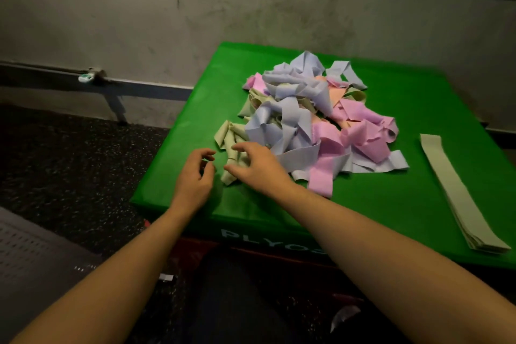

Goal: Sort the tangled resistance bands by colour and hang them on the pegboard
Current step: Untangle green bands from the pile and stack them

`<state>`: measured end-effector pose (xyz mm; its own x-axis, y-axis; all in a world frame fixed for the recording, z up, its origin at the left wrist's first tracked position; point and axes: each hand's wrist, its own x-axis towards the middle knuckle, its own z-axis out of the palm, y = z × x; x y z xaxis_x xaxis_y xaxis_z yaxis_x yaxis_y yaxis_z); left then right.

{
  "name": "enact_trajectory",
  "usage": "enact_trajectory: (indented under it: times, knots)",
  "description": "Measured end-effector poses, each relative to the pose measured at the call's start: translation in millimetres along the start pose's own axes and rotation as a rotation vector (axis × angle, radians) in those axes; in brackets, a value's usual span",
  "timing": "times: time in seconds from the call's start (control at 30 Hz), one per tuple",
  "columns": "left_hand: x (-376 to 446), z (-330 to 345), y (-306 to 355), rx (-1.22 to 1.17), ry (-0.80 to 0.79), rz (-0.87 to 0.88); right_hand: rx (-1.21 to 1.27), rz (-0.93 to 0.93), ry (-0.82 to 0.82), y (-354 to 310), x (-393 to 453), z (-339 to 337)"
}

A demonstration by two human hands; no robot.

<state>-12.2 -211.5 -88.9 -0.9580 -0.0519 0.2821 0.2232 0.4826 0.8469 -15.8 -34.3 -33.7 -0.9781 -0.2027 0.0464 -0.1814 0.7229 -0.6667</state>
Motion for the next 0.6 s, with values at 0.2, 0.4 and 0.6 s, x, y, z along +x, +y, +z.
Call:
enact_trajectory:
  times: [0.2,0.4,0.6]
  knots:
    - [-3,0,-4,-0.043,0.005,0.027,-0.211,0.158,0.034,3,8,21]
    - [-6,-2,-2,0.005,-0.056,0.145,0.223,0.118,0.116,0,-15,7]
    - [-7,4,17,-0.042,-0.078,0.226,0.521,0.067,0.163,-3,-50,-33]
